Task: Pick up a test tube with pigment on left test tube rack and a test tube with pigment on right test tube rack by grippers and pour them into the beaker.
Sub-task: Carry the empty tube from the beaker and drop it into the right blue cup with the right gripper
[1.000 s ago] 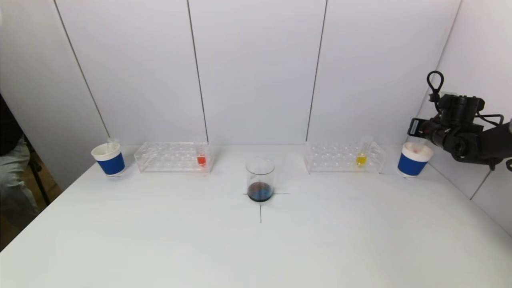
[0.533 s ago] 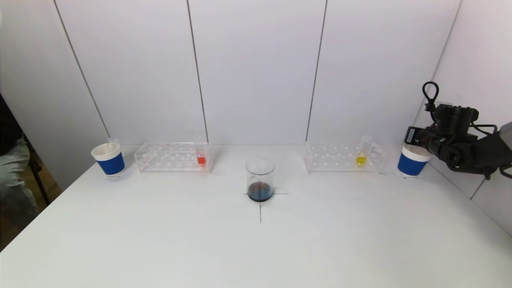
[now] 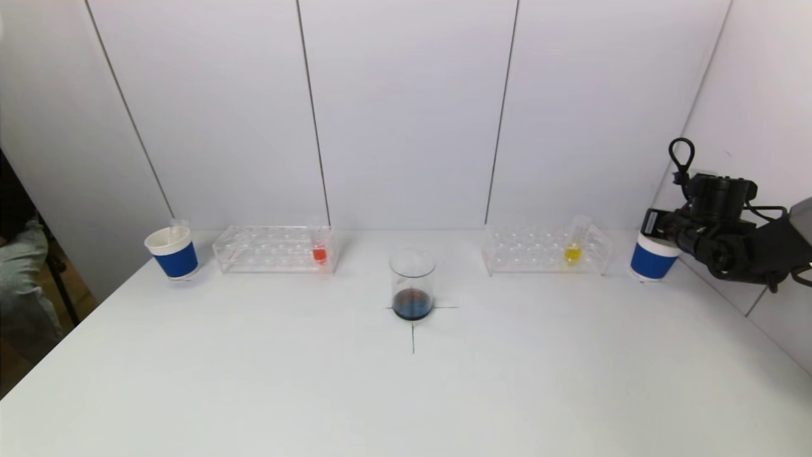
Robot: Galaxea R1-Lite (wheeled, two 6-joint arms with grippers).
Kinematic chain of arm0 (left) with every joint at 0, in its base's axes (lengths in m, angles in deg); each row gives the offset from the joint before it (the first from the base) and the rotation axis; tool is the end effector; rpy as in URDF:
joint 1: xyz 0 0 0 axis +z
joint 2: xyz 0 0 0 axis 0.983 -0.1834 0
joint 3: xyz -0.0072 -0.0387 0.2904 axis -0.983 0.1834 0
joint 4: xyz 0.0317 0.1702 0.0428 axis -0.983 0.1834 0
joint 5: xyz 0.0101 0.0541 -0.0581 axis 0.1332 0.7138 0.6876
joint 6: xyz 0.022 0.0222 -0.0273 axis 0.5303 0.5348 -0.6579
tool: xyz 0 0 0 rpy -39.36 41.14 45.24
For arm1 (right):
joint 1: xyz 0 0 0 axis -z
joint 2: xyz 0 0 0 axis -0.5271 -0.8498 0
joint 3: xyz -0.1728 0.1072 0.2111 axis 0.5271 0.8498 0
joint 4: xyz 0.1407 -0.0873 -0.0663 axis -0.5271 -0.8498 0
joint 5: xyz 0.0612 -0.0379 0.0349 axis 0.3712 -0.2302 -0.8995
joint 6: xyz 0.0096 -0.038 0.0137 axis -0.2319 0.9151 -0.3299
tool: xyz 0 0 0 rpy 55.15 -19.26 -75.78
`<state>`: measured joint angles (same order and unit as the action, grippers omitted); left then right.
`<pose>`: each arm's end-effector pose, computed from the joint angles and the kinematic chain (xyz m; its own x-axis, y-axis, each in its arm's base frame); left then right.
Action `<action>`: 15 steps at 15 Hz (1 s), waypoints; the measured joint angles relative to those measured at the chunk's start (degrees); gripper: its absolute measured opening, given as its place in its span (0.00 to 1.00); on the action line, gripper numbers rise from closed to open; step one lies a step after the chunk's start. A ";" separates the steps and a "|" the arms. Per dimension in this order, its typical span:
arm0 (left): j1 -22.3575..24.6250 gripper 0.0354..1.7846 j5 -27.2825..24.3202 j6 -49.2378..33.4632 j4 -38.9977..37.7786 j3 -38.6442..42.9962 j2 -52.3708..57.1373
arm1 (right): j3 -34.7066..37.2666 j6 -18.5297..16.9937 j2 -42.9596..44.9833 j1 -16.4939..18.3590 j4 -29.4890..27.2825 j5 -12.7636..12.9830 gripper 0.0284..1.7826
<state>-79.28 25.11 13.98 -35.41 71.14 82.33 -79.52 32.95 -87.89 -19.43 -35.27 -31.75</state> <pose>-0.0100 0.0001 0.0754 1.0000 0.0039 0.0006 -0.0039 0.9997 -0.0226 0.4604 -0.1078 0.0844 0.8840 -0.3578 -0.3008 0.3829 0.9234 0.0269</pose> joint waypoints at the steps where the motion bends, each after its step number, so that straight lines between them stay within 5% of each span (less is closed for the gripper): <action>1: 0.00 0.99 0.00 0.02 0.00 0.00 0.00 | 0.02 -0.05 0.06 0.00 0.02 0.00 0.29; 10: 0.00 0.99 0.00 0.00 0.00 0.00 0.00 | 1.82 0.09 1.68 0.00 1.32 -0.11 0.34; 15: 0.00 0.99 0.00 0.00 0.00 0.00 0.00 | 2.08 0.01 2.18 0.05 1.32 -0.11 0.71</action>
<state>-79.28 25.11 13.98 -35.41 71.14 82.33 -77.44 32.96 -85.71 -19.38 -33.95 -31.86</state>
